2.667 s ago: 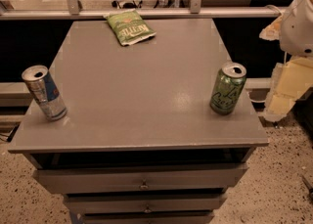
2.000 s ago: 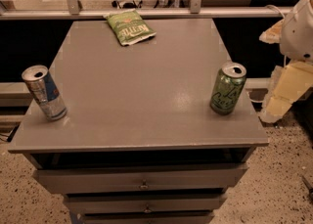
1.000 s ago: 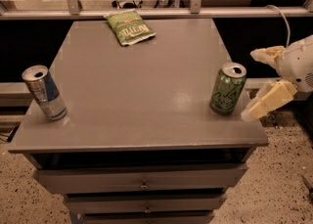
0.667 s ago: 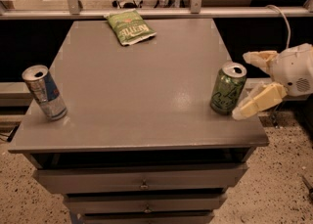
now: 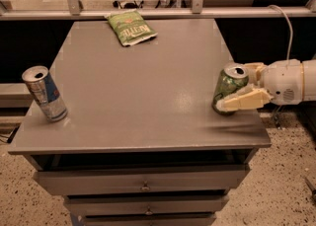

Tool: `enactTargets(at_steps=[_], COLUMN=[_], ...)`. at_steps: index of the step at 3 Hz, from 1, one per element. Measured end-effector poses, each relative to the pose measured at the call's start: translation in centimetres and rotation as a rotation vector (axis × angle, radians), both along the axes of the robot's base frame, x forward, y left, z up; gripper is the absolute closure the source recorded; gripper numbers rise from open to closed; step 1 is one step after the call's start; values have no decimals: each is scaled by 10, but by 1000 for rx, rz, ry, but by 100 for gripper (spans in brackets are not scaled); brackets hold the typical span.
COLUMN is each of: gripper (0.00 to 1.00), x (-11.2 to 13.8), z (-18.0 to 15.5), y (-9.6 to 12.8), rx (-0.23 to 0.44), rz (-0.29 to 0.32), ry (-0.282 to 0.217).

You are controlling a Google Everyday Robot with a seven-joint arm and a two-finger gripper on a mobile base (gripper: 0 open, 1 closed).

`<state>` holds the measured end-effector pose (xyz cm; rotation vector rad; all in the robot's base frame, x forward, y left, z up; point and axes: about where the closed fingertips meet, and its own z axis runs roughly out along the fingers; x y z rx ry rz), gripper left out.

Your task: Pick green can

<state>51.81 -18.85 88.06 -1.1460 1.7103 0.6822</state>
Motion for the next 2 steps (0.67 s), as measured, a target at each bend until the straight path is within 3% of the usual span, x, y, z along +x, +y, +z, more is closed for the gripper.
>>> enactTargets(at_steps=[2], gripper=[72], x=[9], z=[11], y=[11], rx=[122], rz=[11], ry=[-41])
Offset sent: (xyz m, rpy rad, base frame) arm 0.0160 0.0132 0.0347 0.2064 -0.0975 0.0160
